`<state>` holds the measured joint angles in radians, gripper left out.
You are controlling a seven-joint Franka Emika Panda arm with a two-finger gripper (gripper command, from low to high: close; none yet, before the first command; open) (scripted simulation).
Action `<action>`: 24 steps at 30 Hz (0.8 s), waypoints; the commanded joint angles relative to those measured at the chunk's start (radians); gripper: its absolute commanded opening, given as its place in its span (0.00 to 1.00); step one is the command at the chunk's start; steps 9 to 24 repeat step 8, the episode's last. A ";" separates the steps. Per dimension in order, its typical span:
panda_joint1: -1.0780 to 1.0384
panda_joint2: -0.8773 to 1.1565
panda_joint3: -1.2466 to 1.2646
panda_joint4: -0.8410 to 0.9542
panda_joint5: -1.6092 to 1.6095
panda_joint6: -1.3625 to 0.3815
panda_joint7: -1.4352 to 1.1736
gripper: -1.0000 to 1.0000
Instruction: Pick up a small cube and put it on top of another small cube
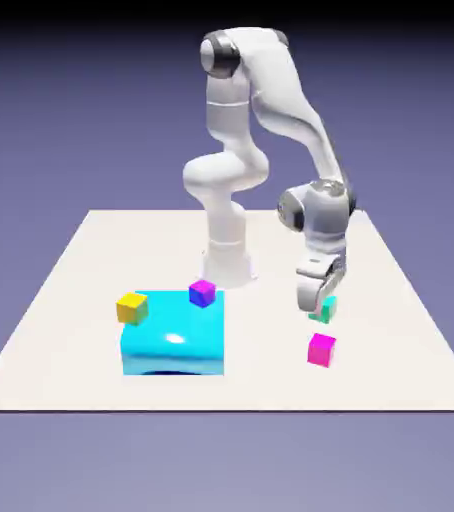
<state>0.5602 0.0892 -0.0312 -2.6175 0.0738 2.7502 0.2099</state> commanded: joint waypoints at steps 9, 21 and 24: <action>-0.001 0.069 0.011 0.006 0.014 0.063 -0.011 1.00; -0.001 0.069 0.011 0.006 0.014 0.063 -0.011 1.00; -0.001 0.069 0.011 0.006 0.014 0.063 -0.011 1.00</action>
